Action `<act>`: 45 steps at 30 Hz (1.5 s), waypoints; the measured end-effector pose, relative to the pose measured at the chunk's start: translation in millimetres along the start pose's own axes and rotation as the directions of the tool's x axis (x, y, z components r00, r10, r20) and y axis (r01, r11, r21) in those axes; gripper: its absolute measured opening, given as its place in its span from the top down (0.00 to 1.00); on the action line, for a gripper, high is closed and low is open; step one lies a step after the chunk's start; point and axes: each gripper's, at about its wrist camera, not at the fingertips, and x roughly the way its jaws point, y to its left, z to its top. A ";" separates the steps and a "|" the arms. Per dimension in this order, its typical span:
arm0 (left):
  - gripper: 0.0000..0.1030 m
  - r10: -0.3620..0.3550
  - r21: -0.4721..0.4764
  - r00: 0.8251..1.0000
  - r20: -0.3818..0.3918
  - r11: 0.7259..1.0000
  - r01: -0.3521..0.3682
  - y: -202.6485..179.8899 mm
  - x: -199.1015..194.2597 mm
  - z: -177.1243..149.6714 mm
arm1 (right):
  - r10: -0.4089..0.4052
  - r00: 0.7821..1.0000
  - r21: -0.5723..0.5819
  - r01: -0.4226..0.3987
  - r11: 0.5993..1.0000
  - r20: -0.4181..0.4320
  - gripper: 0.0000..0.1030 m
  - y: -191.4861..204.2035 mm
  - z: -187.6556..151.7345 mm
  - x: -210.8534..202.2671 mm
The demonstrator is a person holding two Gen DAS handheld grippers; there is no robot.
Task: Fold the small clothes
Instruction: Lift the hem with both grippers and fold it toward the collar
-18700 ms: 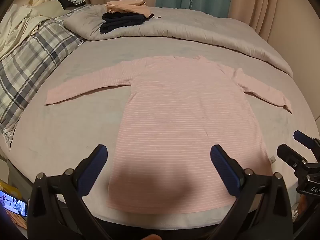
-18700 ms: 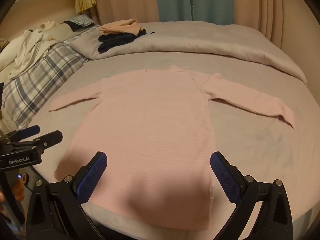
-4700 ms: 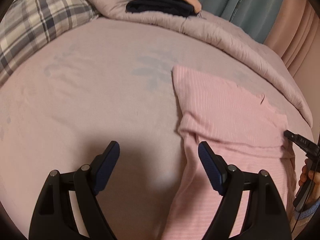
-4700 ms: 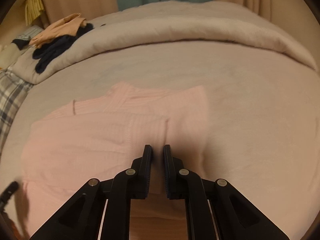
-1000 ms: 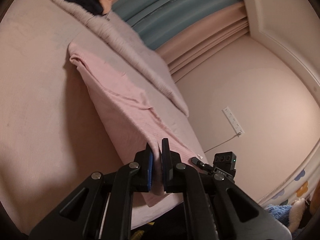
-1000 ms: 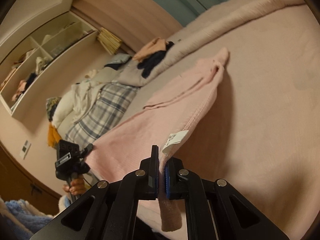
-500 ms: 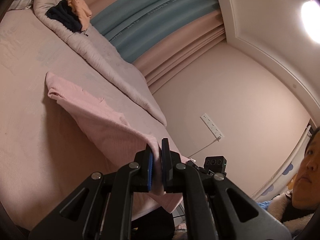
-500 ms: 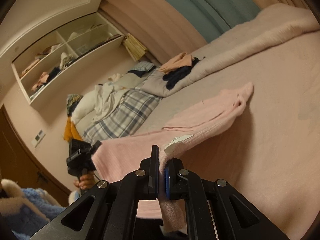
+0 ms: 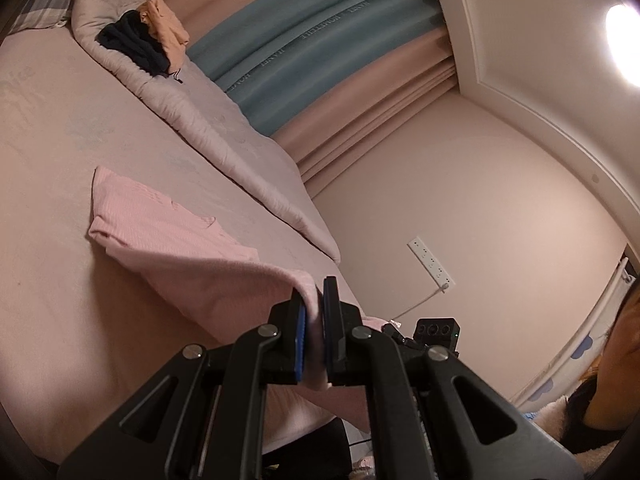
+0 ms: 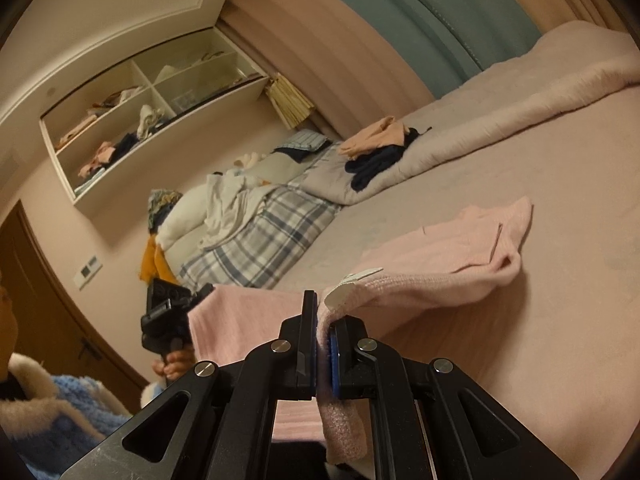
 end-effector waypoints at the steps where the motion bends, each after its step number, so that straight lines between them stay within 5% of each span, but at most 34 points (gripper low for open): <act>1: 0.96 0.004 -0.009 1.000 -0.002 1.000 -0.004 4.1 3.8 1.8 | 0.005 1.000 0.007 -0.005 1.000 -0.004 0.93 -3.6 1.1 1.4; 30: 0.96 0.067 -0.117 0.998 0.000 0.991 -0.066 65.4 49.9 49.4 | -0.108 0.993 0.126 0.112 0.986 -0.037 0.93 -61.8 38.0 43.9; 45: 0.96 0.199 -0.278 0.978 -0.069 0.937 -0.210 156.8 115.7 97.8 | -0.237 0.958 0.301 0.276 0.913 -0.161 0.93 -146.1 77.5 110.4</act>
